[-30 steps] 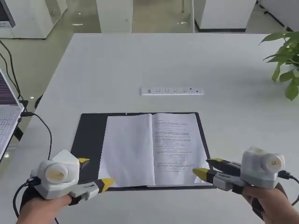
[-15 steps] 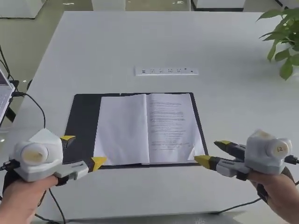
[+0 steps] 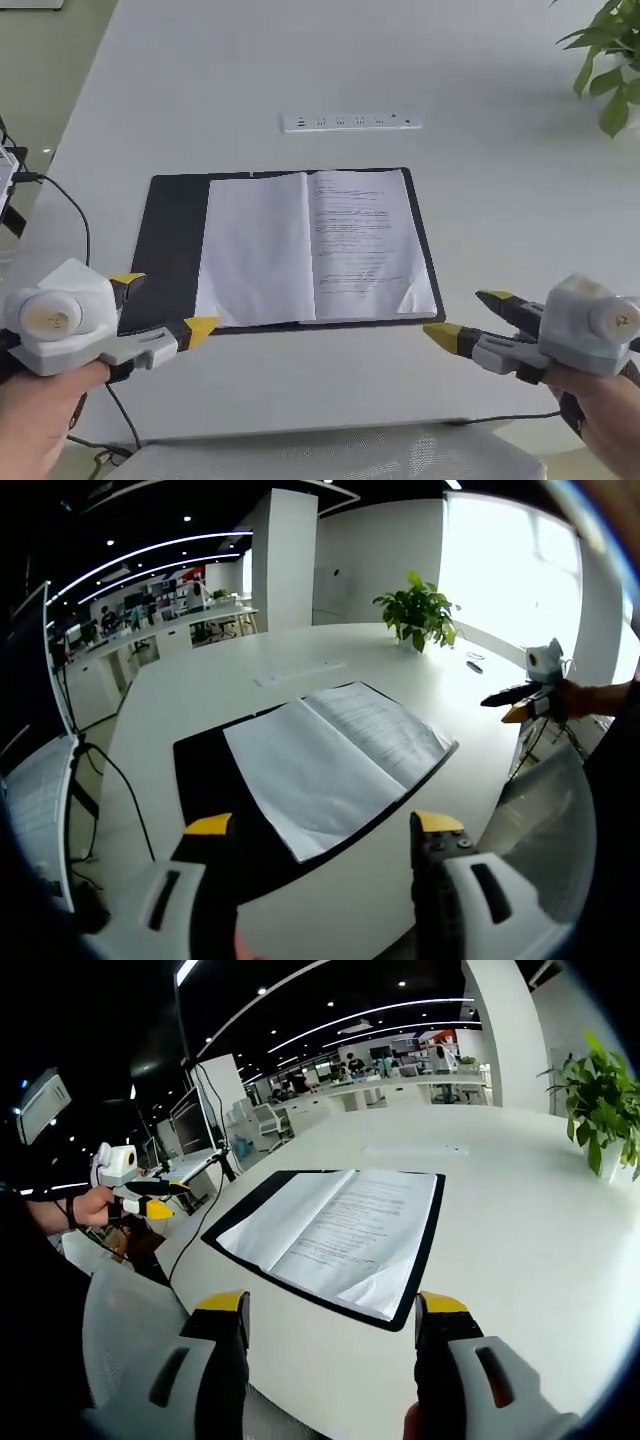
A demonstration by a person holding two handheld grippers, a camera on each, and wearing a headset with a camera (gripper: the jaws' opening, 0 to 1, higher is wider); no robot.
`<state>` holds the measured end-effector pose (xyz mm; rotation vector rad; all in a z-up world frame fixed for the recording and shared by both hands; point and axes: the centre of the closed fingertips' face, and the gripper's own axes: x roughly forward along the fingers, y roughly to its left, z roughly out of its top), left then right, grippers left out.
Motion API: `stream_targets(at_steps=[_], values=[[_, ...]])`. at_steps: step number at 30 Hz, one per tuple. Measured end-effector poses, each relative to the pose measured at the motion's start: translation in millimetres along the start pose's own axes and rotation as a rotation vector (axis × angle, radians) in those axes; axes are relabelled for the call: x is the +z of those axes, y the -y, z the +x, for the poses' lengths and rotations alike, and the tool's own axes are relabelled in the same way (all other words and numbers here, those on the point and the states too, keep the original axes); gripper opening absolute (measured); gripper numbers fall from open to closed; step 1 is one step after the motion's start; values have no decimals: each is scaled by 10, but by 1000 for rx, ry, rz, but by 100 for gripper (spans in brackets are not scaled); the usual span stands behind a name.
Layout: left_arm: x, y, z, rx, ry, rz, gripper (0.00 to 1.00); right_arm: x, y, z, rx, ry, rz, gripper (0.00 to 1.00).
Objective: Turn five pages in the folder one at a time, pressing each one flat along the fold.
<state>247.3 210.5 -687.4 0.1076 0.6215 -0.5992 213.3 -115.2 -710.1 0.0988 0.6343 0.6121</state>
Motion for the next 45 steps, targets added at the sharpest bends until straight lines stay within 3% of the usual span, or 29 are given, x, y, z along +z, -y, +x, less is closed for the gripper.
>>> stream_targets(at_steps=[11,24,33,45], values=[[32,194,84,-40,-22,17,70,-5,-33,-29,-12,20,26,66],[229,458,233,-83,-20,46,69,-61,-72,-96,4,19,36,66],[374,829,520,-163,-29,95,69,-91,24,-147,0,23,55,65],[442,1281,951,-284,-55,152,68,-105,47,-121,-7,30,70,64]])
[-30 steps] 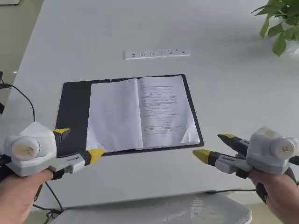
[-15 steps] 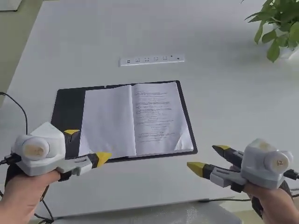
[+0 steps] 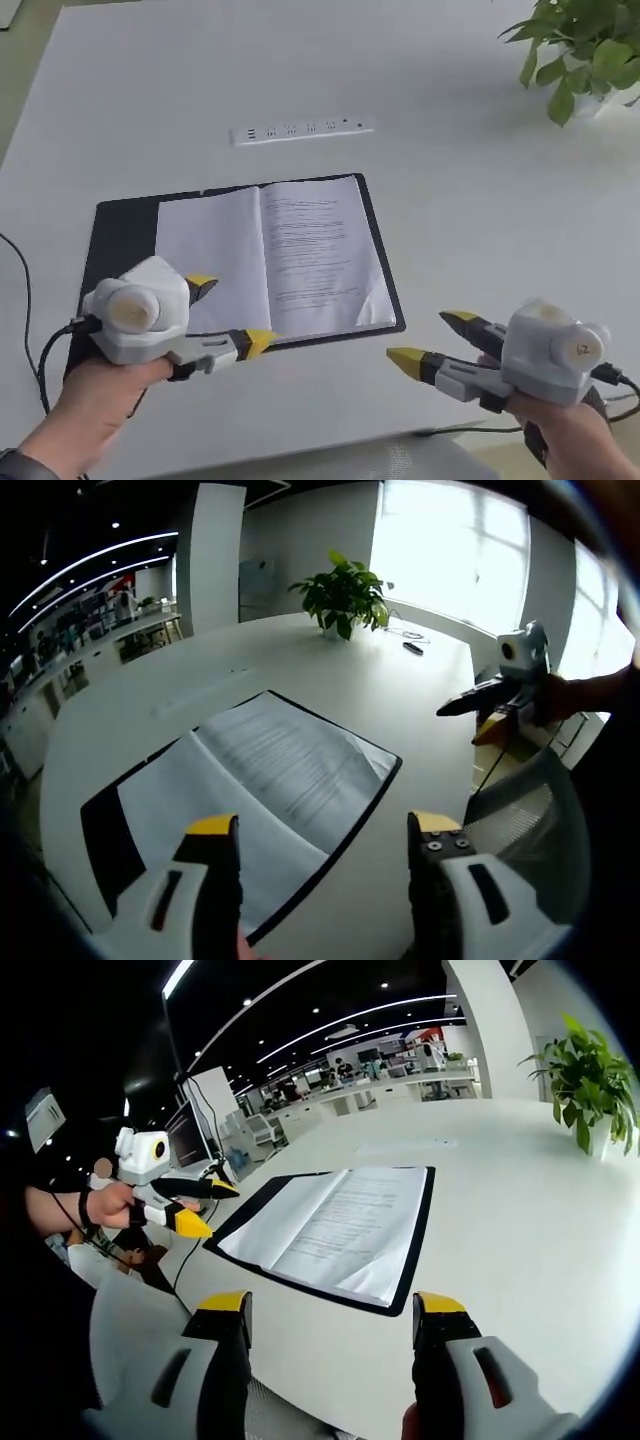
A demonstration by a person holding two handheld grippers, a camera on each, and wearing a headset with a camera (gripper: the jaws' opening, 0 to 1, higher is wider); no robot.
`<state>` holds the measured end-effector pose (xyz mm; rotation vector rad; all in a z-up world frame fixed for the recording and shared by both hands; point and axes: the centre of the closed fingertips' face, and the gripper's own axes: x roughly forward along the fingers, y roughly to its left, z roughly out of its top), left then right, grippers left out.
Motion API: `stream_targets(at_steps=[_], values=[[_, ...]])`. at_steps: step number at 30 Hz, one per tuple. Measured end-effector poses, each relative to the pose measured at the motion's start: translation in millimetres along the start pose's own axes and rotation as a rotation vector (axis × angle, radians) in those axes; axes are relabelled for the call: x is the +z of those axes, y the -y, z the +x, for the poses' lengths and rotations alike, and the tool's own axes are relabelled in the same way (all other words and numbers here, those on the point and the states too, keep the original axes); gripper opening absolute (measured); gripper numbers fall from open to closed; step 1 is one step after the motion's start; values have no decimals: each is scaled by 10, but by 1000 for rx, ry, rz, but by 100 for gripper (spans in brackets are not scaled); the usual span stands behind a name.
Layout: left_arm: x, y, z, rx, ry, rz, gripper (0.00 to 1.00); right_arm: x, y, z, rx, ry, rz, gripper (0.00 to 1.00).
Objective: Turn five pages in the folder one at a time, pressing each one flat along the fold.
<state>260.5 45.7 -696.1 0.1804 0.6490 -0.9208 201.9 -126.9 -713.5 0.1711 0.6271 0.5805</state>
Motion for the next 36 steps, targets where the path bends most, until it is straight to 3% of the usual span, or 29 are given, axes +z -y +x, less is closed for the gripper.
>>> stream_targets(at_steps=[13,18,27,36], values=[[122,285,597,-121,-25,66,66,-30,29,6,-9,-13,14,63],[158,342,784,-140,-25,62,65,-22,29,36,-4,-14,19,62],[224,397,1228,-129,-12,20,61,-23,16,110,12,-26,16,61],[39,432,1591,-75,-72,15,57,8,17,157,26,-28,25,60]])
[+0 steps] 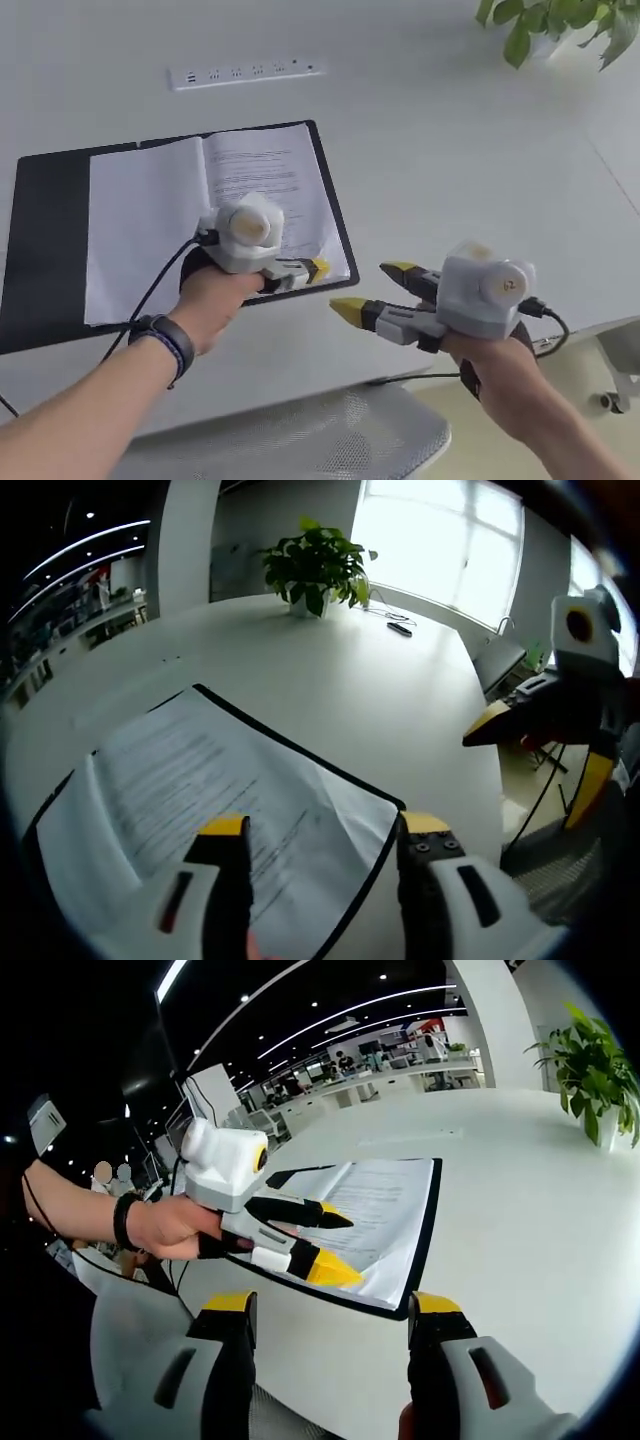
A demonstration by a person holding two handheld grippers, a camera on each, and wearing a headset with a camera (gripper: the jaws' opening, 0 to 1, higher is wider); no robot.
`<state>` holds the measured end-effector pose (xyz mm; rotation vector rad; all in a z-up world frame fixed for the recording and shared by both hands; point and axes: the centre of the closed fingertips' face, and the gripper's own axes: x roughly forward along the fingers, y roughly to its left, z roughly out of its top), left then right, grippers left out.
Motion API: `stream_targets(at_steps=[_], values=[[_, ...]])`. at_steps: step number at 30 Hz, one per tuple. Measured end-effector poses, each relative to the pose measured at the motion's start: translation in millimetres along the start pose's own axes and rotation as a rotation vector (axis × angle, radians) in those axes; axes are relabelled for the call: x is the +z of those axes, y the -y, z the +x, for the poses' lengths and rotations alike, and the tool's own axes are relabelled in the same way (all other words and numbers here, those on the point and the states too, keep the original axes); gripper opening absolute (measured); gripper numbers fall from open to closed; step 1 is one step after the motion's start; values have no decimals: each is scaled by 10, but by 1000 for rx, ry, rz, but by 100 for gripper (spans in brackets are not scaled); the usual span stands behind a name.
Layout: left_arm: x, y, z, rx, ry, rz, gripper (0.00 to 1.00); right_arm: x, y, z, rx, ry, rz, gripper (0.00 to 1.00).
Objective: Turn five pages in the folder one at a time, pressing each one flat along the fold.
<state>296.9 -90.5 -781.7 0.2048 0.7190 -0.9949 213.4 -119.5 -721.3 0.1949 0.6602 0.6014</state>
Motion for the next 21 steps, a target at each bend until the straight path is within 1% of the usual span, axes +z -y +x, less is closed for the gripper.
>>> stream_targets(at_steps=[5,9,10,12,13,15,21], values=[[-77,15,131,14,-27,-2,58,3,54,-15,-3,0,11,60],[-40,28,188,36,-15,-9,60,-12,90,-35,-8,1,22,59],[-41,28,199,44,-16,2,60,-17,96,-37,-9,1,24,59],[-74,-21,224,75,-24,62,59,-37,102,-33,-5,-4,29,59],[-93,-12,229,82,-28,90,58,-44,105,-29,-5,-6,27,59],[-102,8,230,84,-27,100,59,-49,103,-23,0,-9,27,59],[-111,-39,256,90,-17,112,59,-33,117,6,6,-6,33,59]])
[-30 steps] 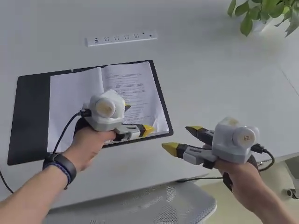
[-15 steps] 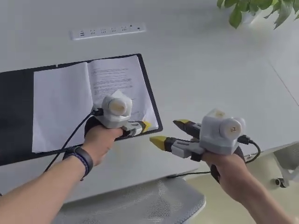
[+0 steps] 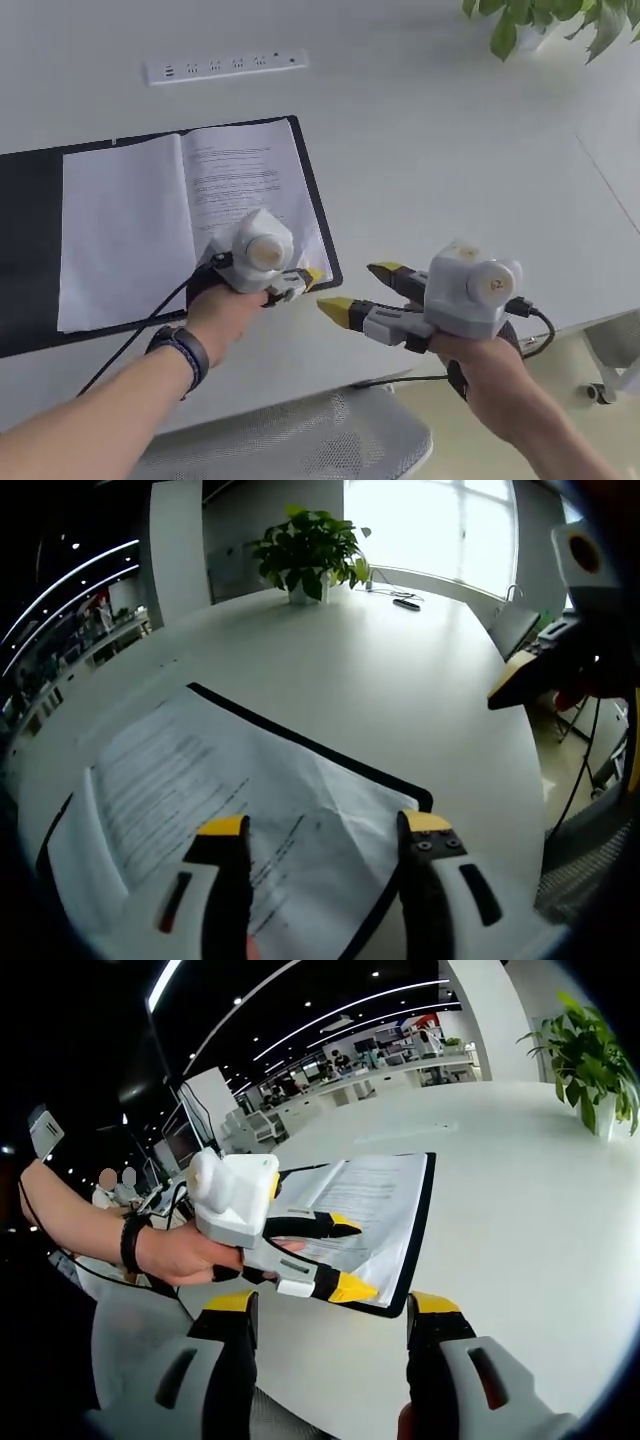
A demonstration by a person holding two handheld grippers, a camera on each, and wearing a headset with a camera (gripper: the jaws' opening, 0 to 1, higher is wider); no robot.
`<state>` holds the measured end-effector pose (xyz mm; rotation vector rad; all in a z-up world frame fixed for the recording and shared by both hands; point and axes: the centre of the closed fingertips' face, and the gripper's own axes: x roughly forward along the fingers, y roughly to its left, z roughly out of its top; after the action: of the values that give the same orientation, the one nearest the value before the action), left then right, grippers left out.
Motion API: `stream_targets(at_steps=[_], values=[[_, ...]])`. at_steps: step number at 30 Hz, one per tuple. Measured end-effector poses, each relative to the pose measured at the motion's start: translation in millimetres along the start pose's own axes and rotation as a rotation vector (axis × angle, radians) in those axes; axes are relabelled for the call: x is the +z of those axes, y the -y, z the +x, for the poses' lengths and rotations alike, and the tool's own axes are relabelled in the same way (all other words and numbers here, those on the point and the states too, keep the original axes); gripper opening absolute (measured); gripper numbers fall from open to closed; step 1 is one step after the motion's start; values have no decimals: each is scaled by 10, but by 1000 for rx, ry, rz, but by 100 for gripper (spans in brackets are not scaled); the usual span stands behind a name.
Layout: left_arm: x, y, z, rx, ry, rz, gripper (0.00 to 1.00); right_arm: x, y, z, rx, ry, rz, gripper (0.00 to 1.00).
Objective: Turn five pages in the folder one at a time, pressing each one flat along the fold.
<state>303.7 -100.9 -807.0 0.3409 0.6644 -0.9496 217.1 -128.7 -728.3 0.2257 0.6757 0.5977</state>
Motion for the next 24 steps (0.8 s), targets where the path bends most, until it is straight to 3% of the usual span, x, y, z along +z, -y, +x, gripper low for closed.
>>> stream_targets(at_steps=[9,24], values=[[-13,-33,18,-7,21,2,57,-19,26,85,15,-1,11,57],[-17,-66,0,-44,15,9,53,-41,49,155,31,-3,32,54]])
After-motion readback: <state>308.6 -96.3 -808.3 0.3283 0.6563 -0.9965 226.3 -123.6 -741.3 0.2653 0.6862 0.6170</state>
